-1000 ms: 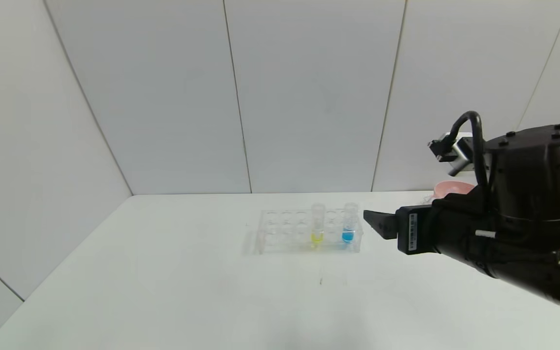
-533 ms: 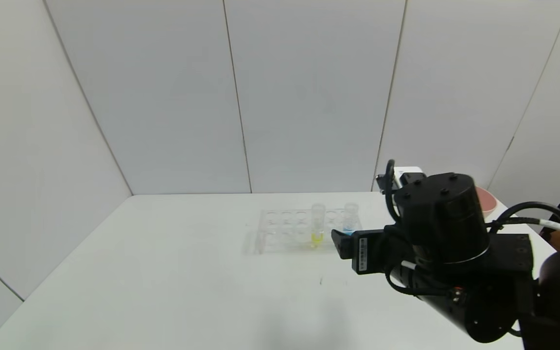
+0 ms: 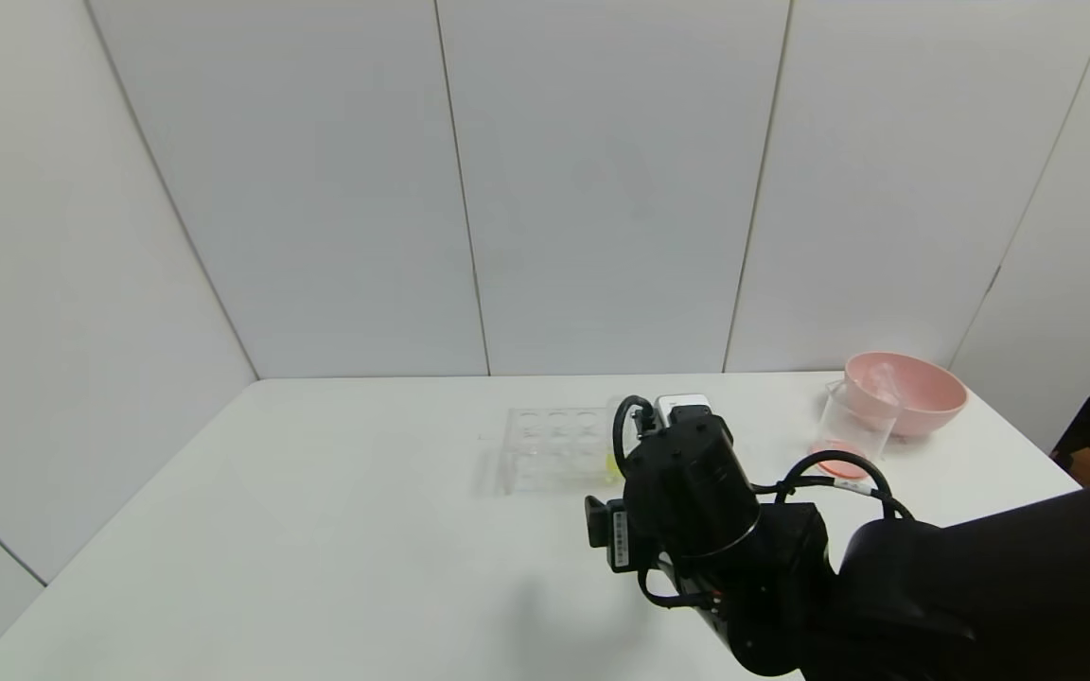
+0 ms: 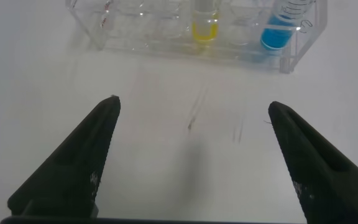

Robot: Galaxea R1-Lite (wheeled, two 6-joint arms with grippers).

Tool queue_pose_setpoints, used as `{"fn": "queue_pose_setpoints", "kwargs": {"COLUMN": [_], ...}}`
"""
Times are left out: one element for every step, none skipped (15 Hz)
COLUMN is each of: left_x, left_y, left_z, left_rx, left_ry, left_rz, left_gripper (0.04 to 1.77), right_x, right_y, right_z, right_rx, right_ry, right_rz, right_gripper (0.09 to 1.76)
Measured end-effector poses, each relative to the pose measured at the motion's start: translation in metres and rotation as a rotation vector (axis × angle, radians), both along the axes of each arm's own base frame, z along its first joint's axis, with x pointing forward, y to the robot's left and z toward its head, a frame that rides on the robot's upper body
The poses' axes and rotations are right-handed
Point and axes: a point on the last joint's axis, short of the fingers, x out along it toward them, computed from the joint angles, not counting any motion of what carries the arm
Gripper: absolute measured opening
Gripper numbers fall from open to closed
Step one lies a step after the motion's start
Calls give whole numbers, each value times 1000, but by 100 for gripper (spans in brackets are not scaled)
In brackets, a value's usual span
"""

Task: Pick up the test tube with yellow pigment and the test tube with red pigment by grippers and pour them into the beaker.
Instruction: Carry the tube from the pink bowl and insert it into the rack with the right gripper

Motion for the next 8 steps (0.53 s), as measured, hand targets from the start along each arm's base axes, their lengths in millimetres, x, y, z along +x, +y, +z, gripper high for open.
{"fn": "queue_pose_setpoints", "kwargs": {"left_x": [0, 0, 0, 0, 0, 0, 0, 0], "left_y": [0, 0, 0, 0, 0, 0, 0, 0], "left_z": [0, 0, 0, 0, 0, 0, 0, 0], "left_rx": [0, 0, 0, 0, 0, 0, 0, 0], "left_ry": [0, 0, 0, 0, 0, 0, 0, 0], "left_rz": [0, 0, 0, 0, 0, 0, 0, 0], "left_gripper": [172, 172, 172, 172, 172, 172, 172, 172], "right_x": [5, 11, 16, 20, 25, 28, 33, 37], "right_y": [4, 8, 11, 14, 17, 19, 21, 23], "right_z": [-4, -6, -7, -8, -8, -8, -8, -8], "right_rx": [-5, -8, -9, -8, -10, -11, -14, -18], "right_ry": [-5, -16, -24, -32, -40, -48, -55, -64], "right_rz": [-13, -32, -43, -49, -52, -51, -52, -57], "right_gripper": [171, 171, 171, 171, 171, 171, 171, 171]}}
